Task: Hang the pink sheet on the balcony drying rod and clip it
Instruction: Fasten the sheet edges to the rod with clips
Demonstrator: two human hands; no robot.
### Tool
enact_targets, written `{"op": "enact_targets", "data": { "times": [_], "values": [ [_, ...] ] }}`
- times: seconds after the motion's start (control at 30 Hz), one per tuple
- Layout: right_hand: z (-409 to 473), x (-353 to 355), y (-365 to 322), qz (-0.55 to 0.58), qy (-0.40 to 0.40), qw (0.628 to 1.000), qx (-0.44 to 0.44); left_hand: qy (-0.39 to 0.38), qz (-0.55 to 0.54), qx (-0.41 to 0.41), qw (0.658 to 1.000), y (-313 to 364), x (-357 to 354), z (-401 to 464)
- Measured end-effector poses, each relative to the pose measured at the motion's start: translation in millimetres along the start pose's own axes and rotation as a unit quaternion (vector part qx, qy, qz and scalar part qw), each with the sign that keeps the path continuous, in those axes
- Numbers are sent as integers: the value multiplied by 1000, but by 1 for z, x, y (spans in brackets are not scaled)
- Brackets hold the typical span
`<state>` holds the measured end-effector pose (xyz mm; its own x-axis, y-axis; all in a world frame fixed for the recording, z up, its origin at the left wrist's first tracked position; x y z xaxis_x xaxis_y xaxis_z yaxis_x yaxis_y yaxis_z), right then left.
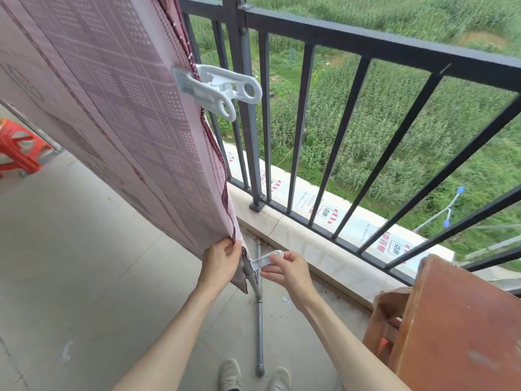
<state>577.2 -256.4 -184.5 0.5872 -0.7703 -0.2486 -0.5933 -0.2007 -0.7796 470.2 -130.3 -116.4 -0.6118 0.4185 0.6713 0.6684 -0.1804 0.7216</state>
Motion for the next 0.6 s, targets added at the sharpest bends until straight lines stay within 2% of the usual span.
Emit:
{"op": "enact_targets", "data": {
  "times": [0.1, 0.23, 0.3, 0.4, 0.6],
  "values": [
    [1, -4, 5, -32, 0, 999, 26, -12, -15, 27, 999, -7, -2, 2],
    [-7, -3, -3, -146, -1, 982, 122, -45, -47, 69, 995, -21, -10, 6],
    [-13, -4, -9, -216, 2, 958, 190, -50, -68, 80, 993, -23, -12, 6],
    [-24, -6, -15, -303, 34, 901, 309, -49, -75, 88, 992, -21, -12, 7],
    [-31, -17, -21, -317, 80, 854, 404, -51, -62, 86, 993, -15, -11, 6]
  ]
}}
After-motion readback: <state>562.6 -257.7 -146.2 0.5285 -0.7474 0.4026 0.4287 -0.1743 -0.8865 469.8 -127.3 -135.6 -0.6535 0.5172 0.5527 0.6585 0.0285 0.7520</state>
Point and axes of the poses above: each hand's wrist, its own z-axis towards the middle knuckle, its own x-axis out of the back of the hand, y = z × x, the point moved 8 cm from there along z, towards the middle knuckle, and after that the axes turned 3 degrees about x, right-handed, at the moved point
